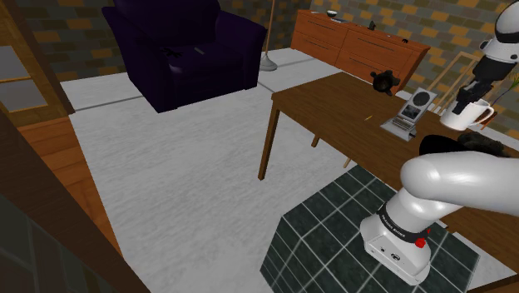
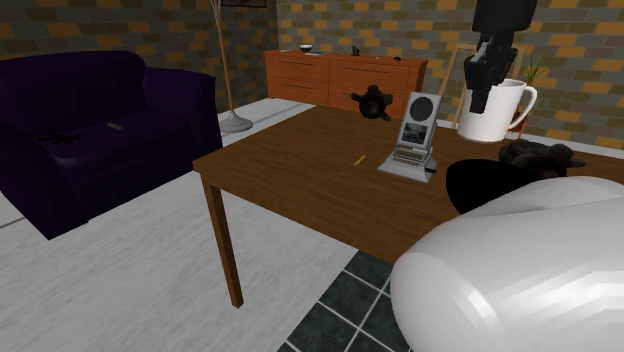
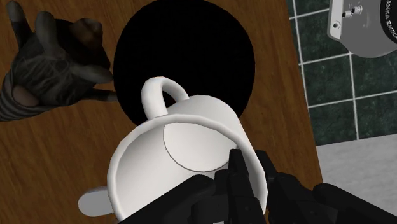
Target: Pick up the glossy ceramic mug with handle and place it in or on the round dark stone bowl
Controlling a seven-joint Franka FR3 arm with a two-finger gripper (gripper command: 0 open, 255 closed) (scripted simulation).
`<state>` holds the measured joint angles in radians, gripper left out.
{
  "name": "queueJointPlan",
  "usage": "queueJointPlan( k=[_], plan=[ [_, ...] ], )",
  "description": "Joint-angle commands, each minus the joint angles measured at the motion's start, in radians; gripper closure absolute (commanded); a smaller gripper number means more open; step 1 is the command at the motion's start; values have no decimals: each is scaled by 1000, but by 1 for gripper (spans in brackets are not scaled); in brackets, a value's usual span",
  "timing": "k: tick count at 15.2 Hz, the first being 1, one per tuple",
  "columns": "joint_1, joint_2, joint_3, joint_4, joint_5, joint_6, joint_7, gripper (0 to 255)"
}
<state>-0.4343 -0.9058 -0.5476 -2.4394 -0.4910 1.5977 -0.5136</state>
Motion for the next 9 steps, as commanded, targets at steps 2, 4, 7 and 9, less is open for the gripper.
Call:
queueJointPlan(
  k=[2,4,7,9],
  plan=[
    [-38,-41,-41,11,-45,-33,-70,255],
    [-59,-58,-73,27,-76,-49,-119,255],
    [-75,-73,-106,13,-108,-38,-147,255],
    [-79,-78,-118,-13,-119,-16,-143,255]
  ],
)
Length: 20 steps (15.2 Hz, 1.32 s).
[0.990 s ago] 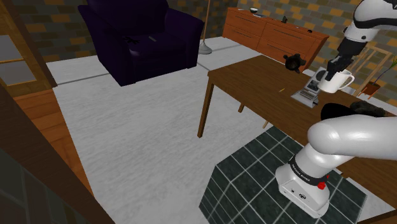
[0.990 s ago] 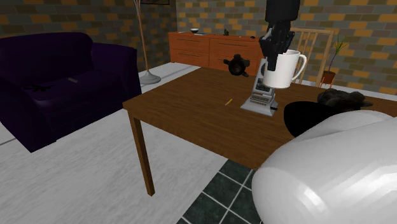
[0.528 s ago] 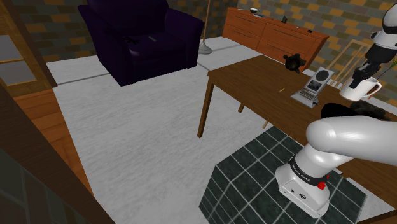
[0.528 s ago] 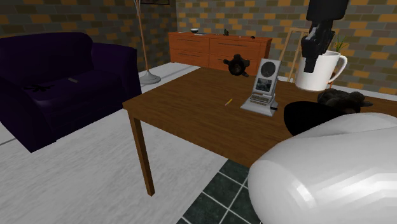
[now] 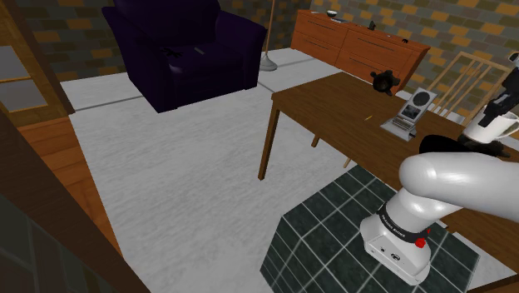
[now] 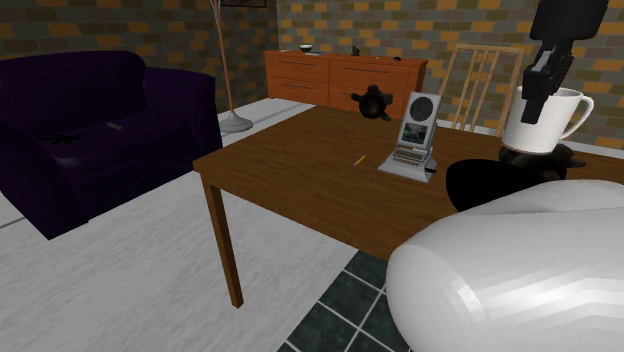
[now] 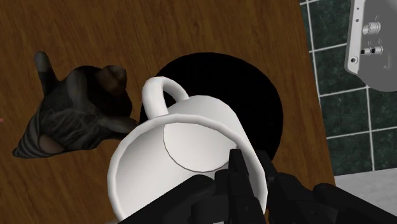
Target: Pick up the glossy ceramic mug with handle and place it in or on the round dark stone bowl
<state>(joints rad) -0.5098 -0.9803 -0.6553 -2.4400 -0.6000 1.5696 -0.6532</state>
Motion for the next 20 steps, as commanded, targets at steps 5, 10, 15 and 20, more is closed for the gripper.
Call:
queueJointPlan(
  k=[5,10,15,20],
  plan=[
    [-14,-13,-44,-76,-40,67,7,255],
    [-23,-15,-81,-134,-74,124,17,255],
    [-29,-13,-111,-175,-101,168,25,255],
    [-29,-12,-111,-175,-101,168,25,255]
  ],
)
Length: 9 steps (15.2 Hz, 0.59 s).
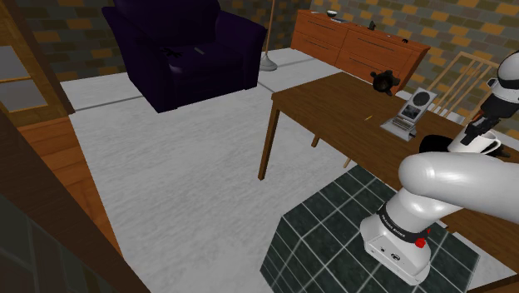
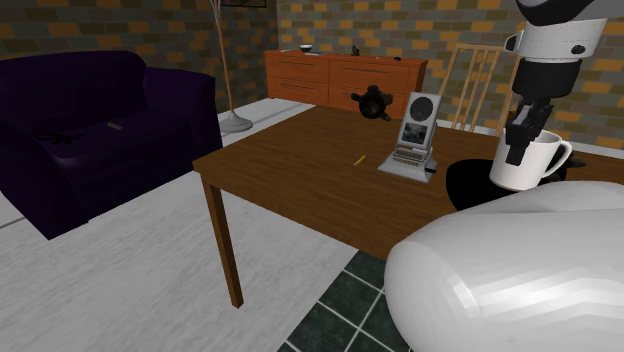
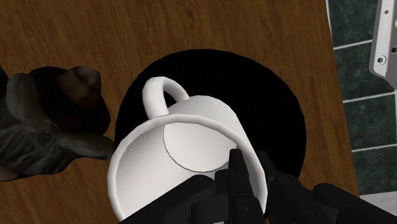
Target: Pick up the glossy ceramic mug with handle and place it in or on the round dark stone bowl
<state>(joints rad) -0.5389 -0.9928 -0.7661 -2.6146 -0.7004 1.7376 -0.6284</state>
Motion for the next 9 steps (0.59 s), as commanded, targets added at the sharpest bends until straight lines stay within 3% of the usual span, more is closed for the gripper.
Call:
queueJointPlan(
  k=[1,2,3,9],
  plan=[
    [0,0,0,0,0,0,0,255],
    [0,0,0,0,0,0,0,255],
    [0,0,0,0,0,0,0,0],
    [4,-3,22,26,19,-30,-3,0]
  ],
)
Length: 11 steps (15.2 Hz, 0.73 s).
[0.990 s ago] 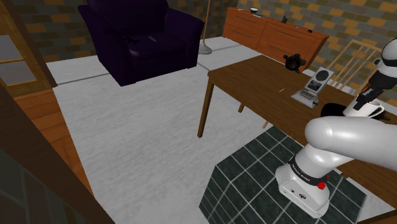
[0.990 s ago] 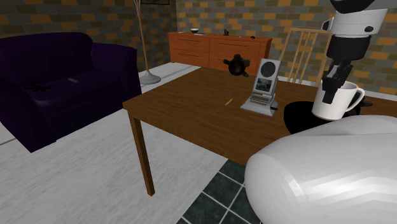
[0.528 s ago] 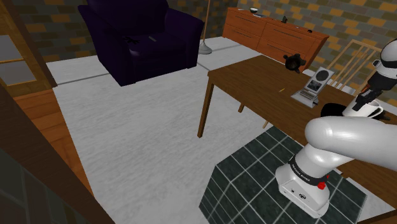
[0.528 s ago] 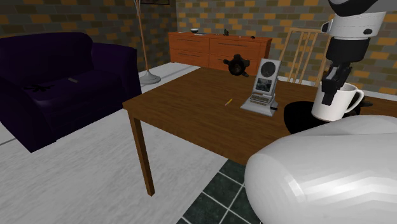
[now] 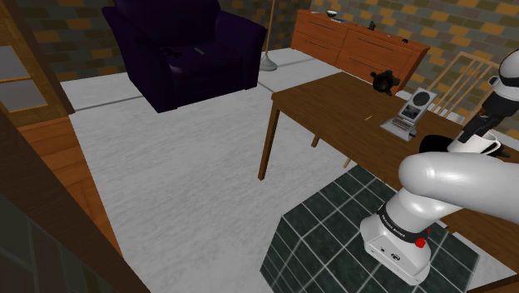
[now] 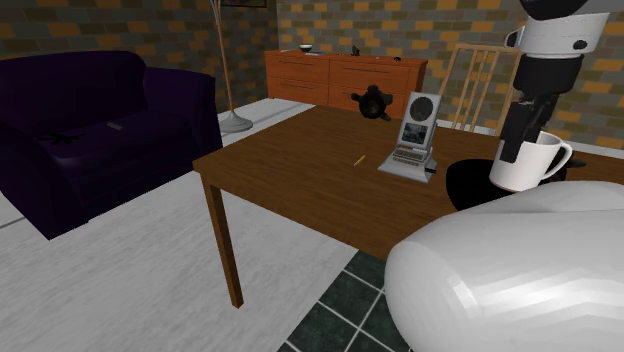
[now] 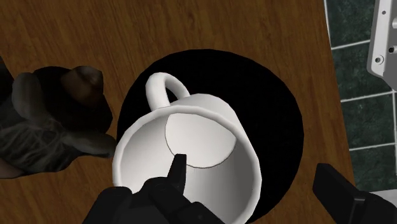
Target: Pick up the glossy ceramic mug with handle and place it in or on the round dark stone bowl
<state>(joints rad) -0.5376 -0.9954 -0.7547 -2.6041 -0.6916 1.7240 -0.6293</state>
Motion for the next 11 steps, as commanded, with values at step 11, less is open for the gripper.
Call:
queueJointPlan(
  k=[11],
  plan=[
    [16,2,67,93,60,-96,-12,0]
  ],
)
